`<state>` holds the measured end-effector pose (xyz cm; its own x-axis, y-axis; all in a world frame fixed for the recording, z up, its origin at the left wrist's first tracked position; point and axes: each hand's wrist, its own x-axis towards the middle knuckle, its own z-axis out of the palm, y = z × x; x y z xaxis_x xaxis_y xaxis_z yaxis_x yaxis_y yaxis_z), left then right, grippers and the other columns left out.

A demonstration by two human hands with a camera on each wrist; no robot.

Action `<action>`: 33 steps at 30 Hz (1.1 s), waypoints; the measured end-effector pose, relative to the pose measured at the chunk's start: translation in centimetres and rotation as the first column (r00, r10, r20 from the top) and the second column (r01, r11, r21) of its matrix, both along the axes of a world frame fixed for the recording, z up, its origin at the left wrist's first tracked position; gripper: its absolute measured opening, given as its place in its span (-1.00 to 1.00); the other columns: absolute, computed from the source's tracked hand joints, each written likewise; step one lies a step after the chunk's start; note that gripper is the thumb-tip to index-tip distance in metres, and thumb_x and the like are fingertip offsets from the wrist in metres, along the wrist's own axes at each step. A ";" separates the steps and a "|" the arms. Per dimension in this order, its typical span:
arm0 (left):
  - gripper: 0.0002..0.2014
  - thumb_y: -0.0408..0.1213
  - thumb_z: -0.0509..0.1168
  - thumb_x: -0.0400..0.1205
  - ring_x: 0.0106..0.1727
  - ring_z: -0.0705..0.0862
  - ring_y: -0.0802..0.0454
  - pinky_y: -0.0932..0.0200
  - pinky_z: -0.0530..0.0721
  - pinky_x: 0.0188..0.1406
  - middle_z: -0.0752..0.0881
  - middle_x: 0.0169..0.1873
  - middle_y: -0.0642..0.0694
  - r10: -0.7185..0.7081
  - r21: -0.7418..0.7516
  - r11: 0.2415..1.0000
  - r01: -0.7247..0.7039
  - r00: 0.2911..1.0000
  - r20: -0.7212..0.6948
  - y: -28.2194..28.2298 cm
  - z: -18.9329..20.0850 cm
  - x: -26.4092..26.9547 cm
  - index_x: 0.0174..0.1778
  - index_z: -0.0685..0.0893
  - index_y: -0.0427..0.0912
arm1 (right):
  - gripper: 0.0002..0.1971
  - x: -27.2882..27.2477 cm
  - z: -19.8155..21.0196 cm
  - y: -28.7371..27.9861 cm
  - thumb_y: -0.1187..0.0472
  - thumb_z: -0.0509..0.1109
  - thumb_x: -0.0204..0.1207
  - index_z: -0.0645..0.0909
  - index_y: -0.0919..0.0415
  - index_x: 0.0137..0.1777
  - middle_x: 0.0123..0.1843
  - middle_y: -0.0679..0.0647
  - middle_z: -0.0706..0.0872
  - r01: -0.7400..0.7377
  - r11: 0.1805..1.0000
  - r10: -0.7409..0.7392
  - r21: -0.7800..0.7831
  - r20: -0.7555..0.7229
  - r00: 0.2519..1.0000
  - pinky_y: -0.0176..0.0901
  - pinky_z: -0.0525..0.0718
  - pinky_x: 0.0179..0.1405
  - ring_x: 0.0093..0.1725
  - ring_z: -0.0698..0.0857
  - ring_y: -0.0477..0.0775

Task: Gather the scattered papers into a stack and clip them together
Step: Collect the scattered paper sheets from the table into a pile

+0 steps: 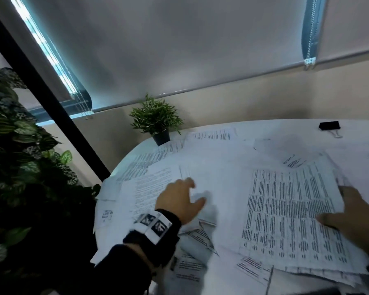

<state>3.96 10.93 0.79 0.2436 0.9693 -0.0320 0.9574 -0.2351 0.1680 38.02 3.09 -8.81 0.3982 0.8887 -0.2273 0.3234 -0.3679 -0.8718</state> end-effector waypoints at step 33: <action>-0.74 -0.02 0.22 0.59 -0.11 0.70 -0.29 0.07 0.42 -0.29 0.71 -0.12 -0.22 -0.303 0.130 0.942 0.310 0.950 -0.068 -7.6 1.2 10.7 -0.09 0.62 -0.15 | -0.22 -8.1 7.9 -1.7 -0.16 0.54 0.18 0.63 0.42 0.27 0.01 0.32 0.81 -0.385 0.917 0.398 0.105 -0.176 0.900 0.15 0.67 0.13 -0.03 0.81 0.24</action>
<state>14.69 3.33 1.98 0.5311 0.8437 0.0779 0.8413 -0.5360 0.0703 29.88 1.42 -0.90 -0.0303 0.9794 -0.1997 0.2559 -0.1855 -0.9487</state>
